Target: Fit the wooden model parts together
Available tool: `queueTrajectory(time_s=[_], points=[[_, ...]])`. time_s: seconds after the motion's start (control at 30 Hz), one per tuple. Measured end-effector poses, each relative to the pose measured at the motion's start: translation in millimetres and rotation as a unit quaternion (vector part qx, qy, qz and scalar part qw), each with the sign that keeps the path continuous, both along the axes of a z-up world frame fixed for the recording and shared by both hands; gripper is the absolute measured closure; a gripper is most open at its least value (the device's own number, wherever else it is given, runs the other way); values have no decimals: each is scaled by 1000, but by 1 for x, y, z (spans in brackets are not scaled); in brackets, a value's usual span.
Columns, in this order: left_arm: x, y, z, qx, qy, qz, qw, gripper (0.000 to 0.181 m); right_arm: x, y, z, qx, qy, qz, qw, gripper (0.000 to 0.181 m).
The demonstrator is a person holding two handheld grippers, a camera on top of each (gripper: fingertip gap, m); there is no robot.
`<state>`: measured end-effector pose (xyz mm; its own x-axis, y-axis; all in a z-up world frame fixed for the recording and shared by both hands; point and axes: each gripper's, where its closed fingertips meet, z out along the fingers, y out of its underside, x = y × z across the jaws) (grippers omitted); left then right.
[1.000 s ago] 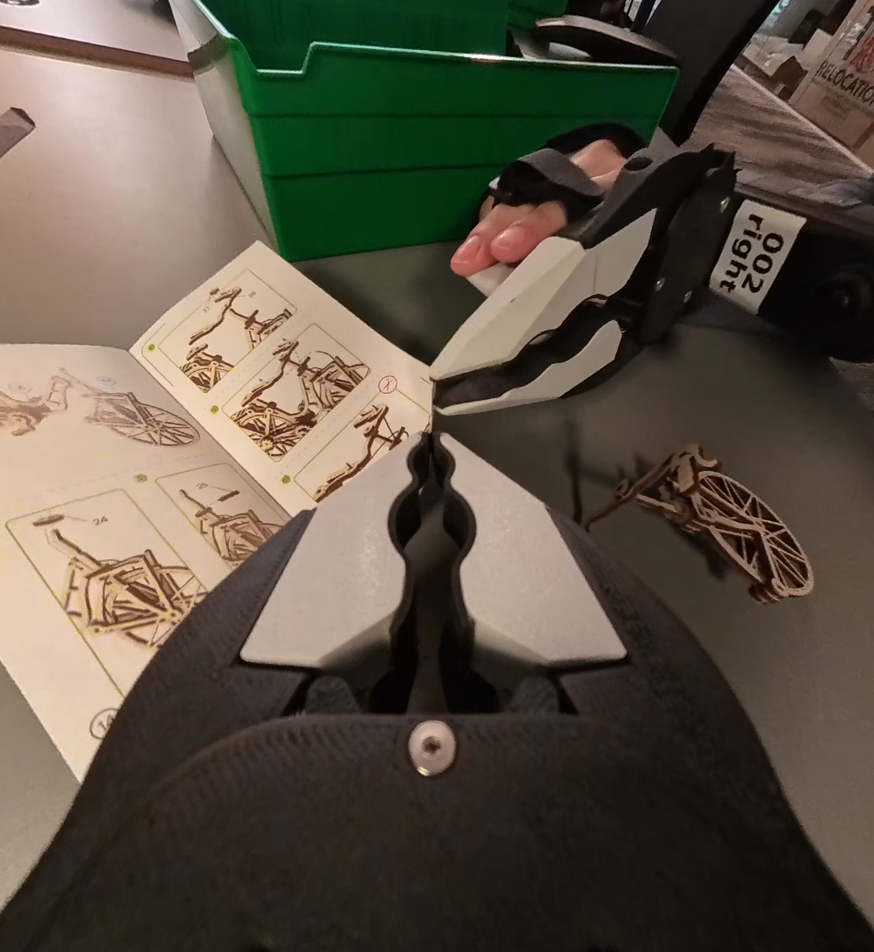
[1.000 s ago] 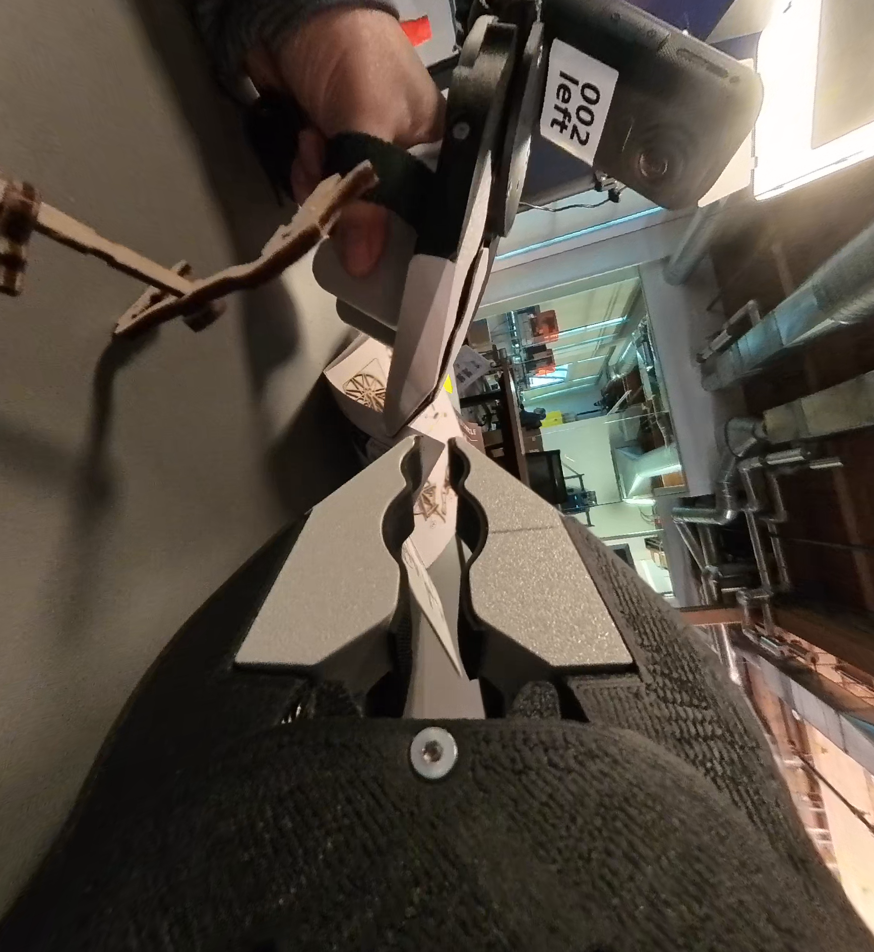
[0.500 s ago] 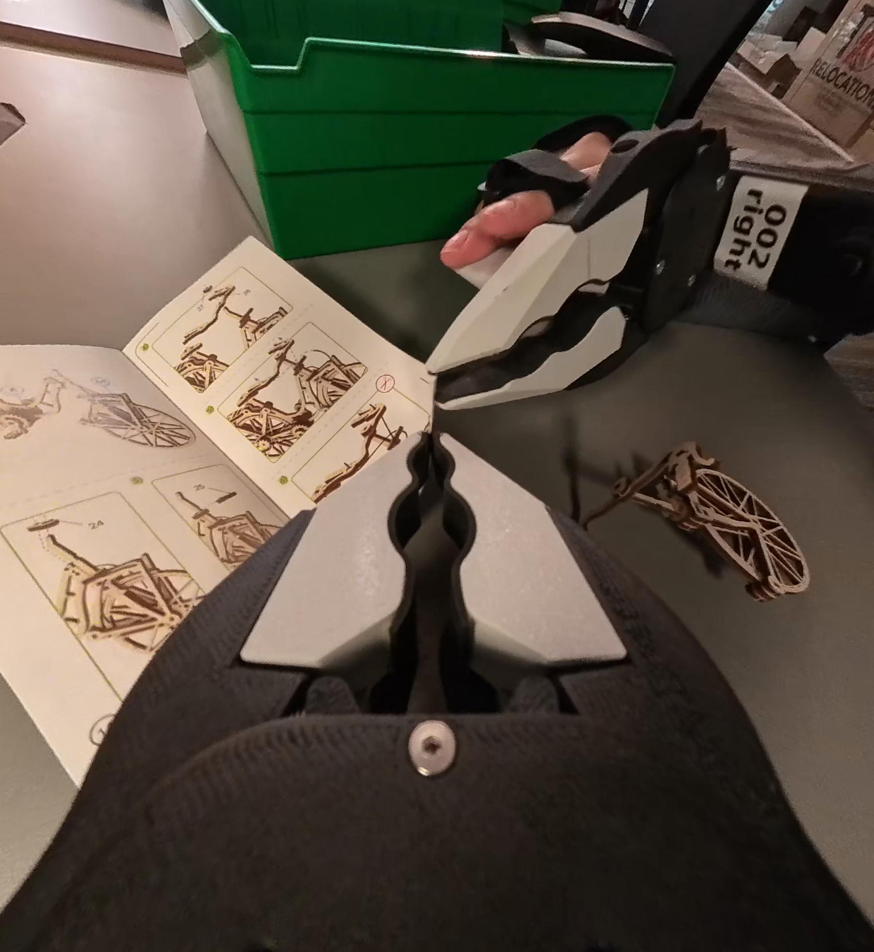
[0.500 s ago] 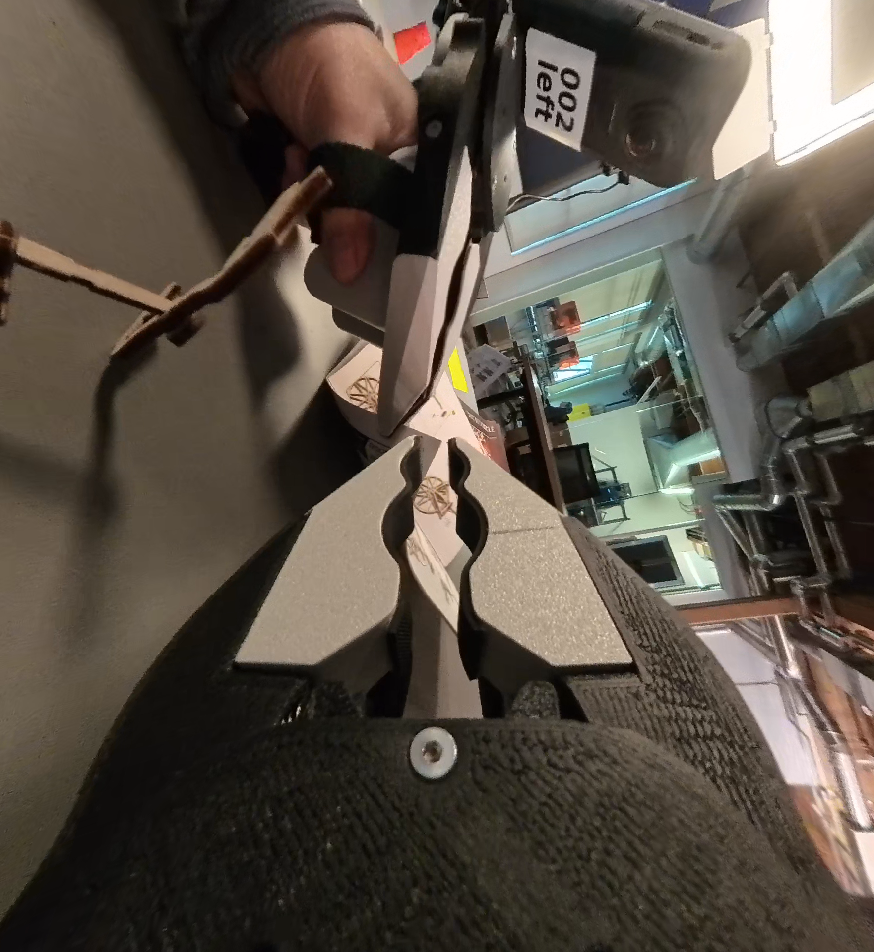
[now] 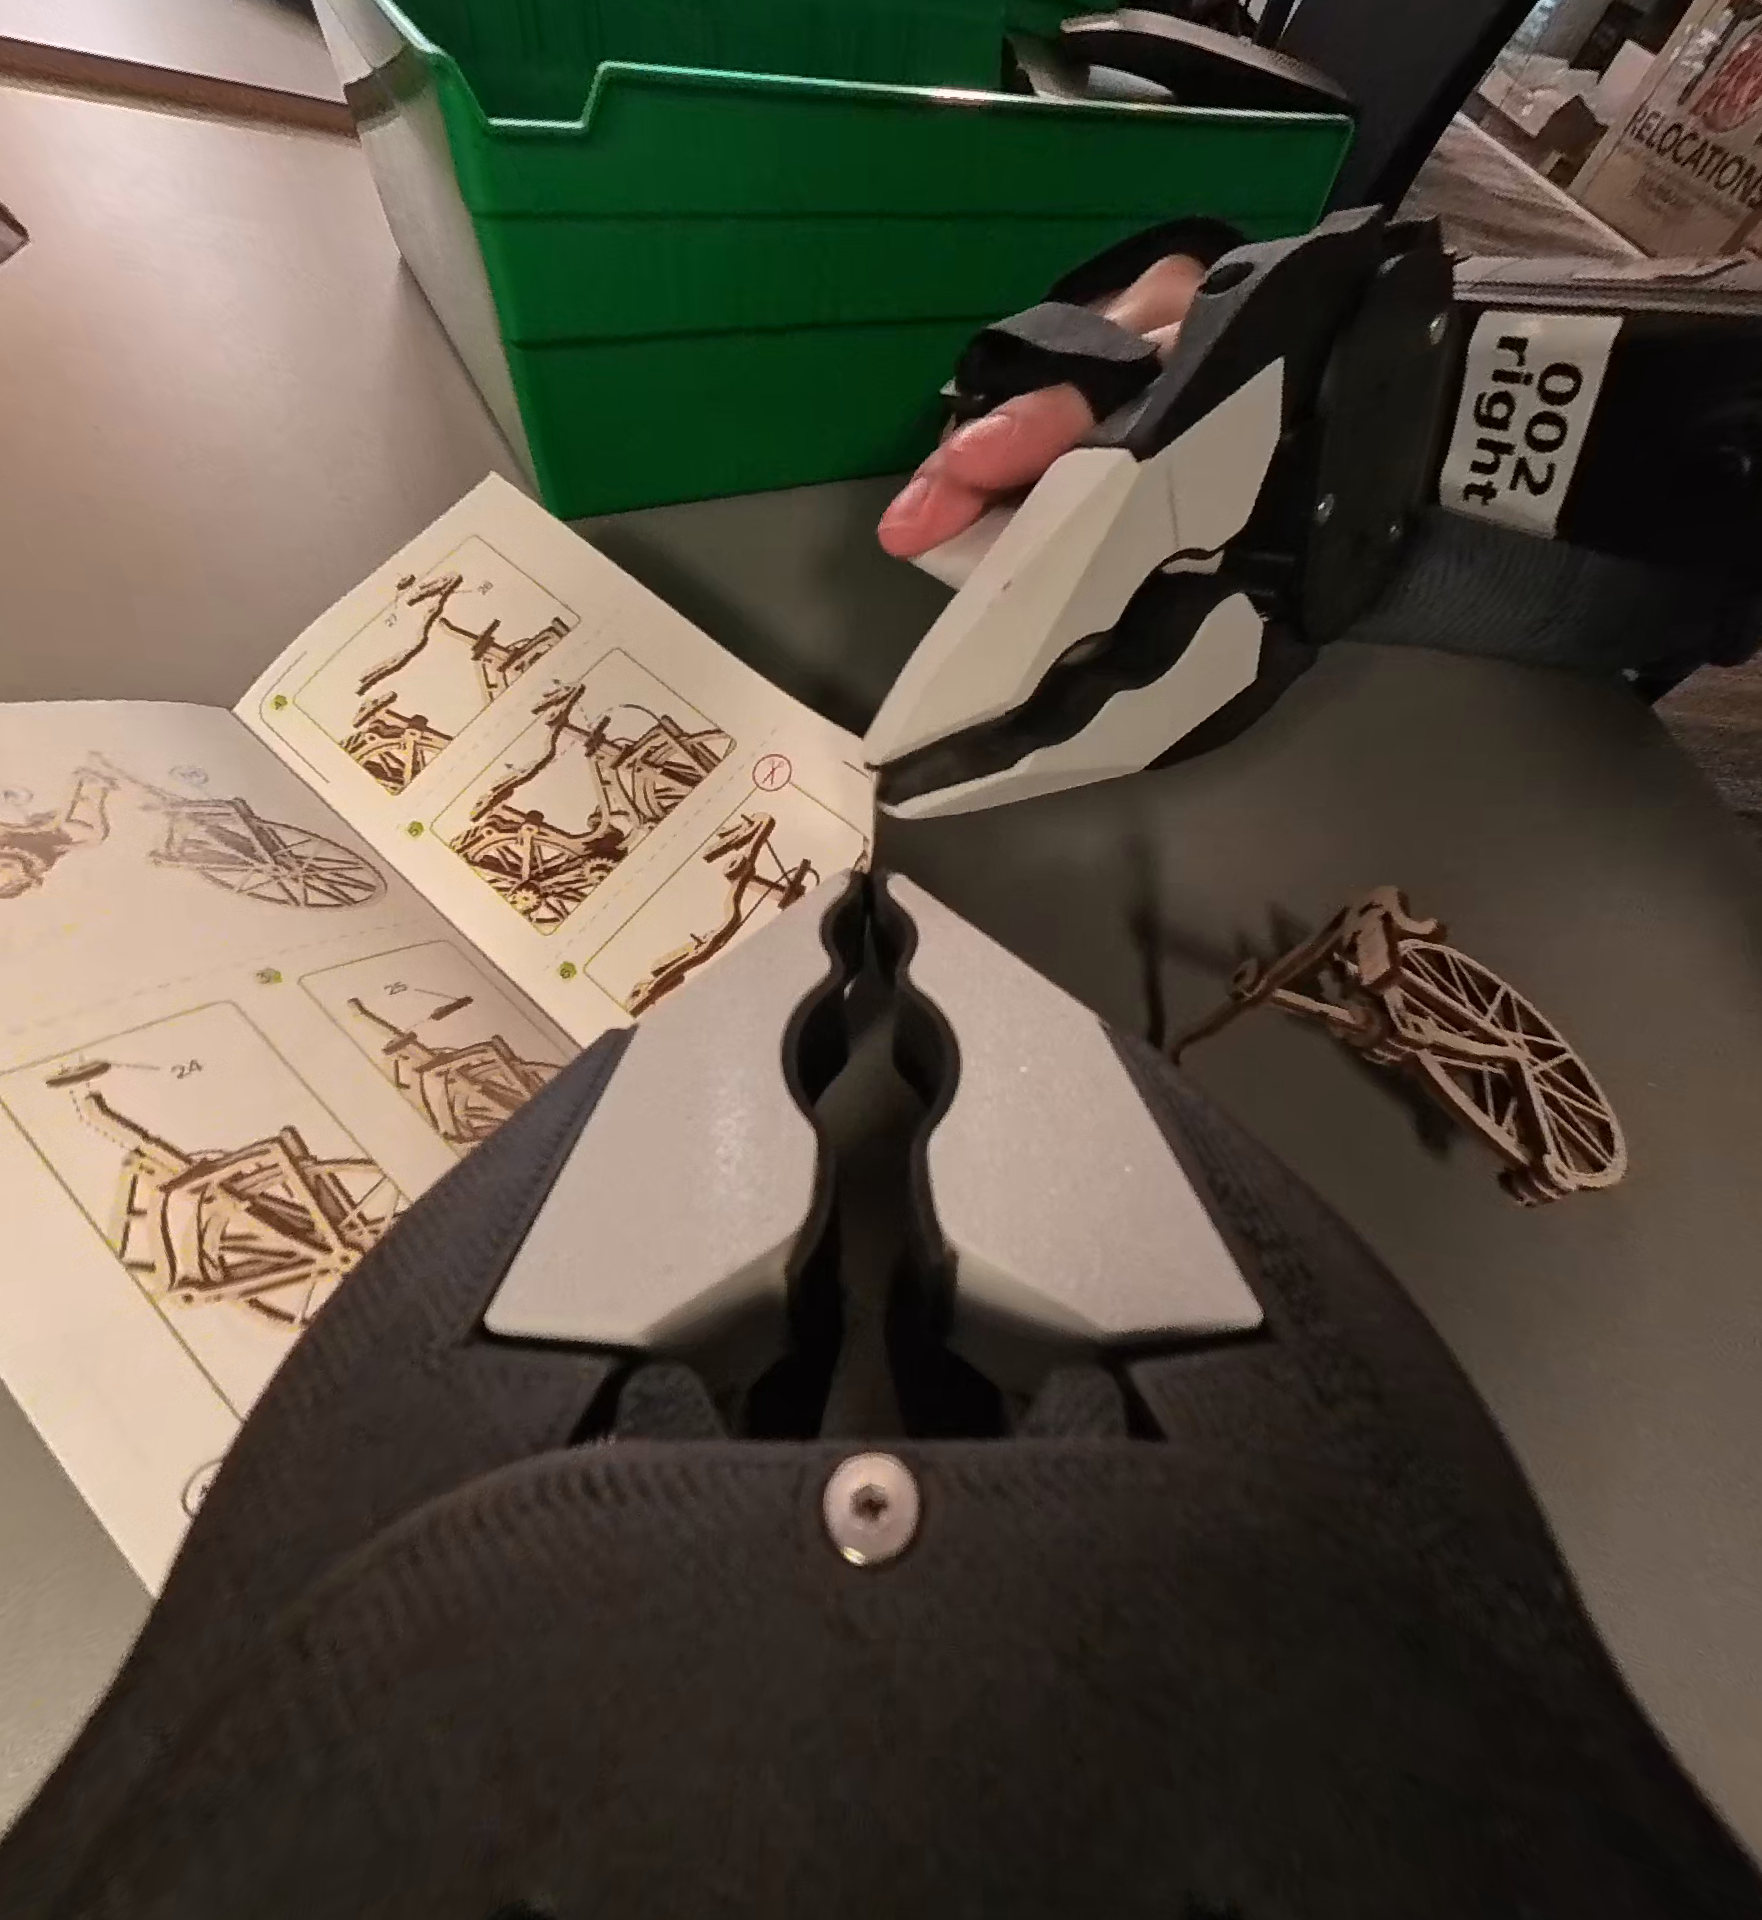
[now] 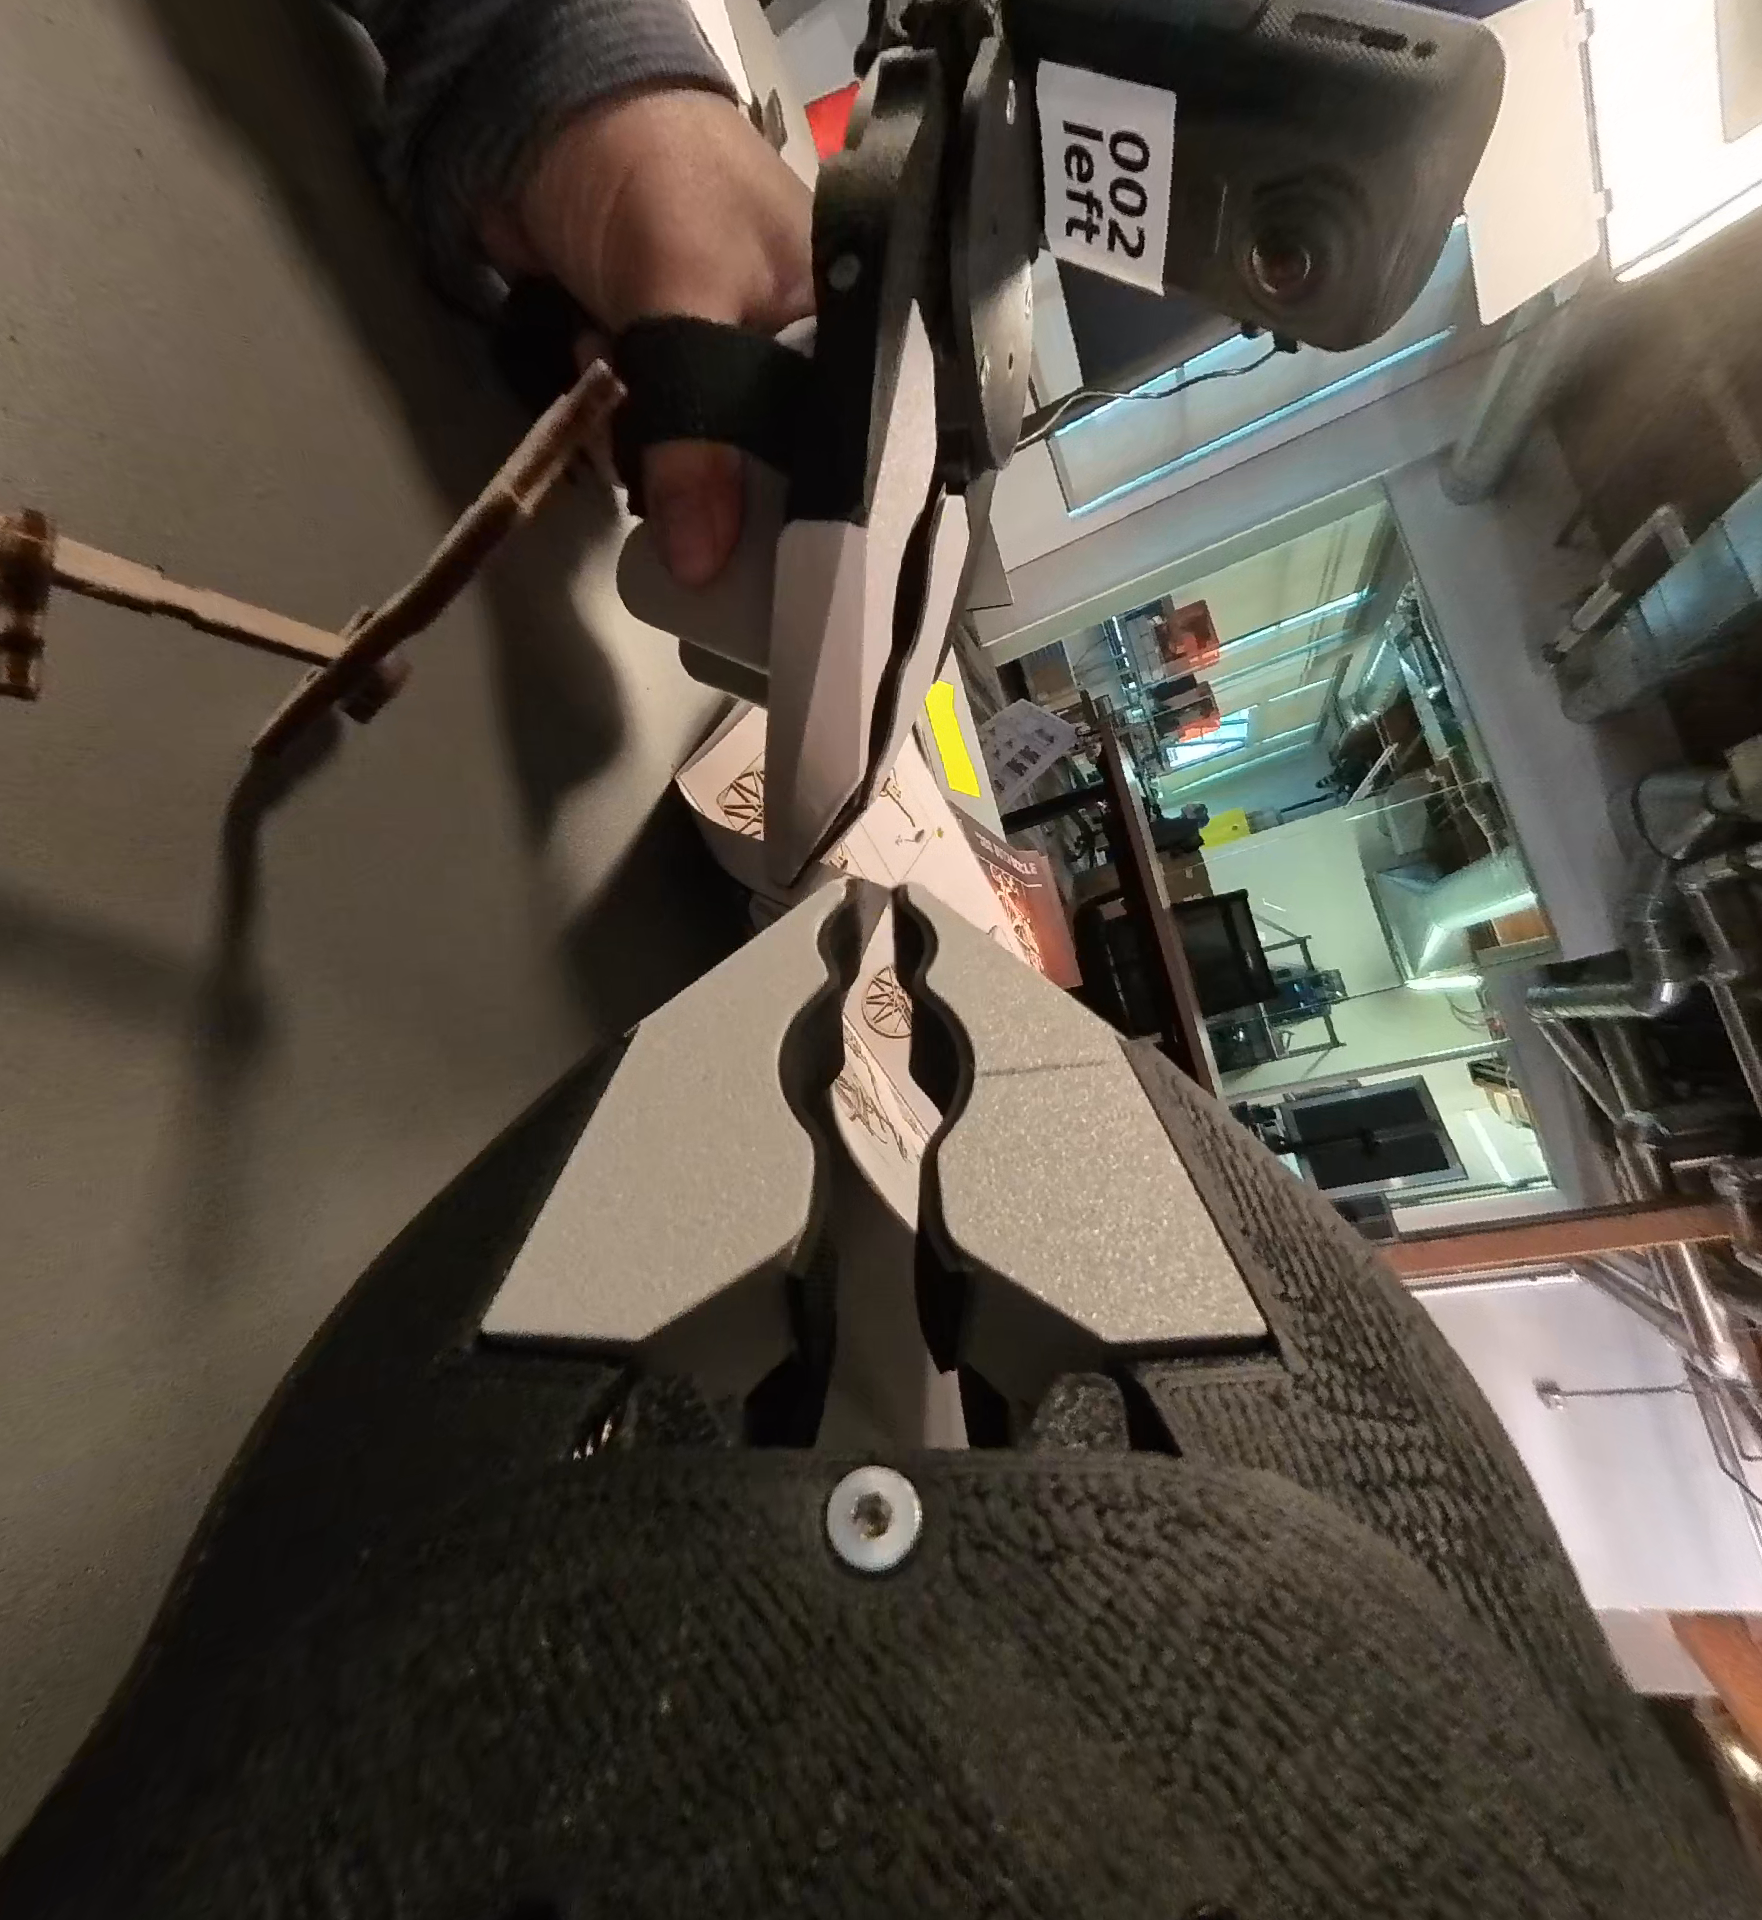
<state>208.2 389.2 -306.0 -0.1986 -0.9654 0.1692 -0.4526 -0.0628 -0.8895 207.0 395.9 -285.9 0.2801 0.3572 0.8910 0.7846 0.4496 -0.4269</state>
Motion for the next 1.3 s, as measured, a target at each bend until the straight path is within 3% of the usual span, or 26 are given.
queueTrajectory(time_s=[0.83, 1.3], points=[[-1, 1, 2, -15, -4, -2, 1000, 181, 0, 0, -1, -7, 3, 1, 1000, 175], [-1, 3, 3, -28, -7, 0, 1000, 181, 0, 0, 3, 31, -20, -5, 999, 181]])
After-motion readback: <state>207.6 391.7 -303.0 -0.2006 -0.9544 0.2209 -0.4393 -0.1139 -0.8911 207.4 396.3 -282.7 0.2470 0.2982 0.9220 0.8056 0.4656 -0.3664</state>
